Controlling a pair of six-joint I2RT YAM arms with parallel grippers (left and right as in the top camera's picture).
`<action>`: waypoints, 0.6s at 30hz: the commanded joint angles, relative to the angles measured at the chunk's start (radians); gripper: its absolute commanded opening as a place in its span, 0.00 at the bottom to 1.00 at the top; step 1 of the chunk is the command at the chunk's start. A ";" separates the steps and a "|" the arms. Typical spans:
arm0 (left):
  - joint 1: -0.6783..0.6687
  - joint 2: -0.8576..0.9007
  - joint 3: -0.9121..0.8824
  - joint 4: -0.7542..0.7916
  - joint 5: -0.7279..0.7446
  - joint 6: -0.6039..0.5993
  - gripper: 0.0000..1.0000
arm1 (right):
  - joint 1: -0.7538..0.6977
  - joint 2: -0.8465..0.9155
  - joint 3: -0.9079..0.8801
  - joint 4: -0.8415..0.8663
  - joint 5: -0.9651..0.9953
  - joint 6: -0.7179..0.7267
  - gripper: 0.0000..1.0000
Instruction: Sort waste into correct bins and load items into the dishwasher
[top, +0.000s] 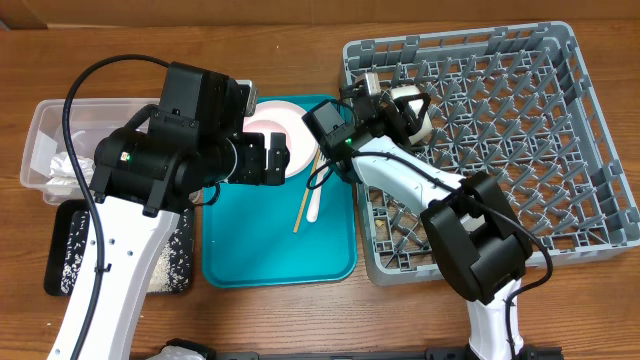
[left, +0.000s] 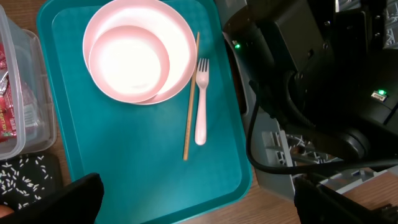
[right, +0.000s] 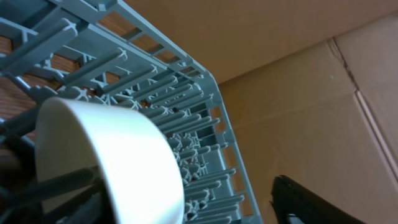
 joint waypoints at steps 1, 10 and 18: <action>0.005 -0.009 0.013 0.001 -0.010 0.020 1.00 | -0.011 0.000 0.005 0.005 0.023 0.006 0.84; 0.005 -0.009 0.013 0.001 -0.010 0.020 1.00 | -0.006 -0.137 0.039 -0.075 -0.338 0.013 1.00; 0.005 -0.009 0.013 0.001 -0.010 0.020 1.00 | -0.061 -0.329 0.039 -0.153 -0.764 0.098 1.00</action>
